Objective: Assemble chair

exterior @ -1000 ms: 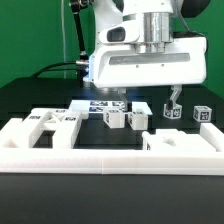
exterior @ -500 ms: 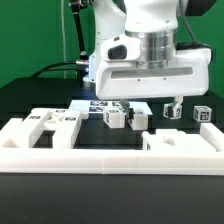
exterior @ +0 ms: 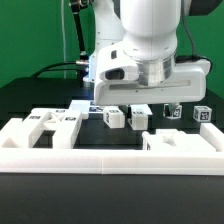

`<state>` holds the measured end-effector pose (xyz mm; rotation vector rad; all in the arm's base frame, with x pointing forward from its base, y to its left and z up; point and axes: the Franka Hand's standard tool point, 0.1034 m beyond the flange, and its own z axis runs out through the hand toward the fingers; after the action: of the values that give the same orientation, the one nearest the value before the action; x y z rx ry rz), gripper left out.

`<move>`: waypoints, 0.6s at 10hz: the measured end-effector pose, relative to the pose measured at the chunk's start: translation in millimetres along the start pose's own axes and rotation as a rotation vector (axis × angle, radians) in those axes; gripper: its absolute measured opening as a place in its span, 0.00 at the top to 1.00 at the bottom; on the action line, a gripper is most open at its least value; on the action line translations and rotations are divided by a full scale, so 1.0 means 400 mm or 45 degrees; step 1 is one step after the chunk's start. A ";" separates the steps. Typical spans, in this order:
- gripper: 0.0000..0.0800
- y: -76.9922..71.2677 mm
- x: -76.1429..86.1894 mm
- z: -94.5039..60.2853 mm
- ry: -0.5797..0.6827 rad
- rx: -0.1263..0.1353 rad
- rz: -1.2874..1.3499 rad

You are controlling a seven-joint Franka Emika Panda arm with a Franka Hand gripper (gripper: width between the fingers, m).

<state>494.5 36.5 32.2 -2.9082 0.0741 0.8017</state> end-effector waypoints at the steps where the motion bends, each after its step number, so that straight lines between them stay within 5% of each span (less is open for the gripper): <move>1: 0.19 0.016 -0.023 0.011 -0.119 0.005 0.013; 4: 0.19 0.023 -0.033 0.027 -0.352 0.017 0.021; 6: 0.19 0.024 -0.013 0.034 -0.355 0.017 0.017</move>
Offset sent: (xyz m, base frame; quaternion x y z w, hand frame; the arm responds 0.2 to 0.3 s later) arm 0.0000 0.0000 0.0000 0.0000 -0.1938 0.0000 0.9810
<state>482.2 28.7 22.2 -2.7541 0.0713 1.1932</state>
